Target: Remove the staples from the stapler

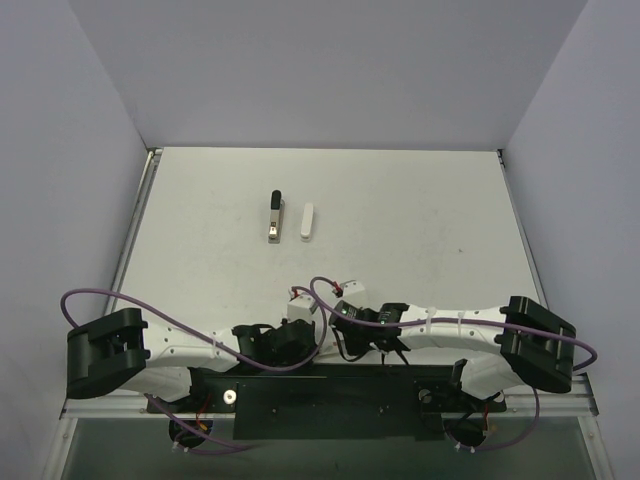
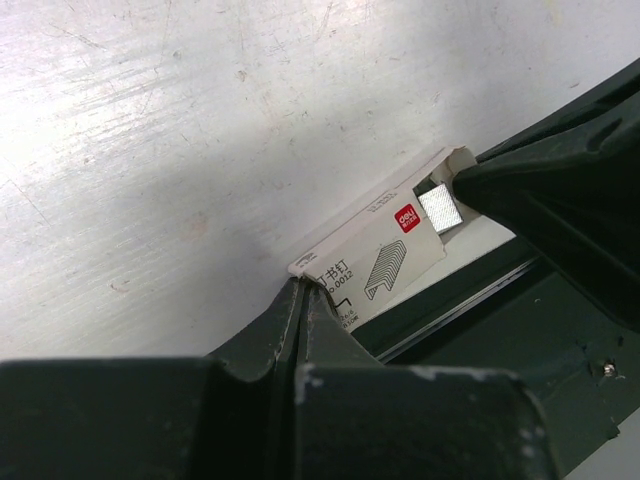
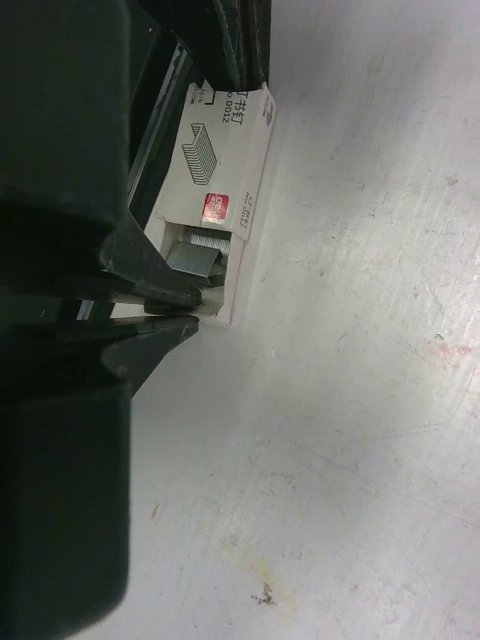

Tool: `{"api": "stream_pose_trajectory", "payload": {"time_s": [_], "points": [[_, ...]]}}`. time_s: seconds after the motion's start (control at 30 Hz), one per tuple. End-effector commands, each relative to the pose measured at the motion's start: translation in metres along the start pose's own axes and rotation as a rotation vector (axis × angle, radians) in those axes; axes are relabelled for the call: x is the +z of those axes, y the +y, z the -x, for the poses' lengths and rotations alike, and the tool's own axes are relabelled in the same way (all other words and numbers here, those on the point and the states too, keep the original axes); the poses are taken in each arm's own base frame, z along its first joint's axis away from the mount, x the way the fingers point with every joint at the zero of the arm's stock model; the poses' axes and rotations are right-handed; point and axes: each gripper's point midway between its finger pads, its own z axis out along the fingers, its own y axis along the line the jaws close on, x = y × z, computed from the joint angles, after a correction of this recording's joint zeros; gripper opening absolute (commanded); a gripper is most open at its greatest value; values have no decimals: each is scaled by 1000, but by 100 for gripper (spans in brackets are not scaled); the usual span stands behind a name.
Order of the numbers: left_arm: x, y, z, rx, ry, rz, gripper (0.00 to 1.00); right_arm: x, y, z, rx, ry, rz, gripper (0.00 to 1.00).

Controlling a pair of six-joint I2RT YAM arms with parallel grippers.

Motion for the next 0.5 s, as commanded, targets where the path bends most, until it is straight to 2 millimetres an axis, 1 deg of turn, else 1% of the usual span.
{"api": "stream_pose_trajectory", "payload": {"time_s": [0.0,0.03,0.07,0.1,0.13,0.2,0.3,0.33,0.37,0.4,0.43,0.47], "points": [[-1,-10,15,20,-32,-3,0,-15,-3,22,49,-74,3,14],[-2,-12,18,20,-39,-8,0,-17,-6,23,58,-80,4,18],[-3,-5,14,31,-27,19,0,-21,-9,25,68,-86,4,23],[-4,-3,15,35,-28,24,0,-22,-12,27,72,-92,4,26],[-5,-3,17,38,-33,27,0,-26,-16,27,79,-99,2,34],[-7,-1,20,36,-41,30,0,-29,-22,28,90,-104,-2,39],[-11,3,24,37,-50,45,0,-32,-35,25,111,-109,-21,40],[-13,1,27,32,-55,41,0,-32,-39,21,117,-108,-24,40],[-15,3,26,32,-50,47,0,-33,-44,22,134,-114,-23,40],[-17,3,26,24,-51,46,0,-31,-48,15,140,-98,-28,40],[-18,6,24,24,-45,54,0,-31,-50,15,153,-98,-25,37],[-18,7,23,15,-40,55,0,-29,-53,9,154,-84,-26,34]]}}
